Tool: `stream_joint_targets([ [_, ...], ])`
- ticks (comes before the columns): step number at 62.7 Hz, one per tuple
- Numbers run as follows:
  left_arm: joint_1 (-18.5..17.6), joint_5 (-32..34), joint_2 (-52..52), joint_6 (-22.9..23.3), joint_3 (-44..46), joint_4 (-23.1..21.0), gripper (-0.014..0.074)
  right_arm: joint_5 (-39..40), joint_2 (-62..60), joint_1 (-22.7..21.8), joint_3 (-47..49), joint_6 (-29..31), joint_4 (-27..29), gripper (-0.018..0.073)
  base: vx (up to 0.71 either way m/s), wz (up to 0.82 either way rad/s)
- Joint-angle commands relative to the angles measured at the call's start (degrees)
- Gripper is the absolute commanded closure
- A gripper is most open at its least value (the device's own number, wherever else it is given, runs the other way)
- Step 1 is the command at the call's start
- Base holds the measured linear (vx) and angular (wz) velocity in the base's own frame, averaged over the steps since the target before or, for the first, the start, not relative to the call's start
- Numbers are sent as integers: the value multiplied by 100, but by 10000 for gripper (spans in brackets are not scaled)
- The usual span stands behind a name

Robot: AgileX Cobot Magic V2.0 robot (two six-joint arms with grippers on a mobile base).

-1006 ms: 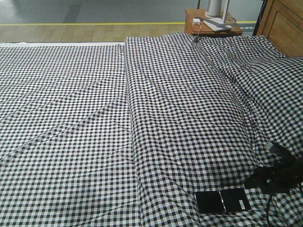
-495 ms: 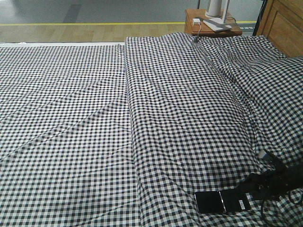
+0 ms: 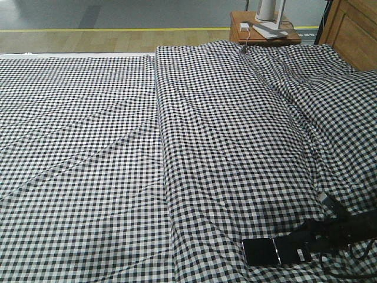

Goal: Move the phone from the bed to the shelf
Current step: 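Lower the right gripper and close it on the black phone's edge, then lift the black phone off the bed with the right gripper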

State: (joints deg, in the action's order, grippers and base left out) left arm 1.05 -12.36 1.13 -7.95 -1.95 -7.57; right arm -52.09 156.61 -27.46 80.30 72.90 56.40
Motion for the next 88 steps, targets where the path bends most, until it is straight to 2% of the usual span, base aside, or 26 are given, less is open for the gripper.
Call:
stream_joint_targets([
  [1,-13,443,35,22,-3,-34,596,-383,-224,-33,57,164,254,-36,0,0],
  [24,-13,443,35,22,-3,-34,596,-1041,203,-33,57,507,885,-36,0,0],
  [40,-13,443,35,22,-3,-34,596,-1099,285,-26,57,560,937,1,0,0],
  [51,-13,443,35,22,-3,-34,596,-1095,285,-26,57,602,937,131,0,0],
  [71,-13,443,35,22,-3,-34,596,-1176,285,-32,57,731,927,576,0,0],
  [88,-13,443,35,22,-3,-34,596,-1580,216,-38,57,921,945,567,0,0],
])
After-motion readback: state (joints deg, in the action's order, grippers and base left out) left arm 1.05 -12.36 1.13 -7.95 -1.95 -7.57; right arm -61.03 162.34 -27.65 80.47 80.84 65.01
